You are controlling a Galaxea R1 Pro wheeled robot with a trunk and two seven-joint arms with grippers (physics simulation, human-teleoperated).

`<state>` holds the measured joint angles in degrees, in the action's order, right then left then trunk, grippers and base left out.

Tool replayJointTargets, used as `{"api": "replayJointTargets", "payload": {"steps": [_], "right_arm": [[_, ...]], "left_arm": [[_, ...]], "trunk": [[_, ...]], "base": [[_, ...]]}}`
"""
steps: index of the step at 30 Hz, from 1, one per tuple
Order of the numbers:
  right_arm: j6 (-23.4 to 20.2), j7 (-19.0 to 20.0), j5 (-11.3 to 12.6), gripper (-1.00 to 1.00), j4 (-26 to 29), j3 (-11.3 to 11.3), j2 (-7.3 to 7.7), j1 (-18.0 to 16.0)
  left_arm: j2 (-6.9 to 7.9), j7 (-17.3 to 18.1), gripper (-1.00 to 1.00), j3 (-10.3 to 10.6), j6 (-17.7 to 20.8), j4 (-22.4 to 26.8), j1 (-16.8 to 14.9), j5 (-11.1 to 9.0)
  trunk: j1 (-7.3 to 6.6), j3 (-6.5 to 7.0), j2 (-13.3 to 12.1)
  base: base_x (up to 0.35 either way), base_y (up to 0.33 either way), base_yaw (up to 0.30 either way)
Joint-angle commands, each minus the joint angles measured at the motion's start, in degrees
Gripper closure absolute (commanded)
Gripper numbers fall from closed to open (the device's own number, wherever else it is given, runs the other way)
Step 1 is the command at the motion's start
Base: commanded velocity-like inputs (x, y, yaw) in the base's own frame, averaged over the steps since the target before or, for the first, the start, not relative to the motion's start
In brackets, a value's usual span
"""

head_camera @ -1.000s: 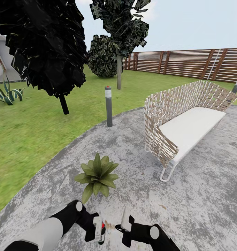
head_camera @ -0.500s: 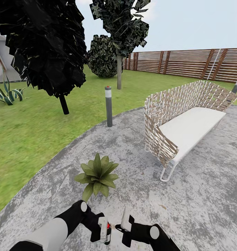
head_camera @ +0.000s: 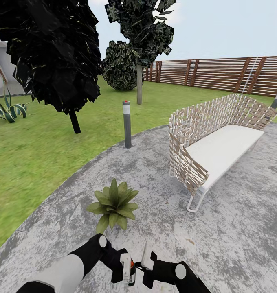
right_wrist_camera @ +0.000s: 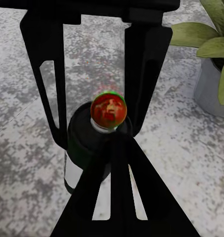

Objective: Pick up the pesticide atomizer in the garden and spray insectifuge to fully cover both potted plants in the garden.

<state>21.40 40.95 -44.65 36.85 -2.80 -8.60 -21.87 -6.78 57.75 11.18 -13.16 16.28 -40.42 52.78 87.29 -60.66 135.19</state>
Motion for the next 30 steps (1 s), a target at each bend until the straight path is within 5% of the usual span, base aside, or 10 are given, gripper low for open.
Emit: {"api": "replayJointTargets", "payload": {"steps": [1,12,23,24,30], "right_arm": [[0.31,0.01,-0.53,1.00,0.06,0.08,-0.02,-0.02],[0.31,0.01,-0.53,1.00,0.06,0.08,-0.02,-0.02],[0.31,0.01,-0.66,1.00,-0.05,0.08,0.05,-0.02],[0.31,-0.04,-0.68,-1.00,-0.08,0.08,0.06,-0.02],[0.25,-0.50,-0.83,-1.00,-0.42,0.37,0.30,-0.02]], "left_arm": [[-0.05,0.08,1.00,-0.19,-0.46,0.07,-0.01,0.57],[1.00,0.08,1.00,-0.24,-0.38,-0.07,-0.01,0.80],[12.41,0.07,1.00,-0.09,-0.46,-0.65,1.51,0.85],[13.42,0.03,1.00,-0.10,-0.46,-0.68,1.95,0.76],[17.75,-2.31,1.00,-2.15,-1.67,-0.69,2.86,-0.52]], "trunk": [[-0.01,-0.05,0.02],[-0.01,-0.05,0.02],[-0.01,-0.05,0.02],[-0.01,-0.05,0.02],[-0.01,-0.05,0.02]], "base": [[0.000,0.000,0.000],[0.000,0.000,0.000],[0.000,0.000,0.000],[0.000,0.000,0.000],[0.000,0.000,0.000]]}}
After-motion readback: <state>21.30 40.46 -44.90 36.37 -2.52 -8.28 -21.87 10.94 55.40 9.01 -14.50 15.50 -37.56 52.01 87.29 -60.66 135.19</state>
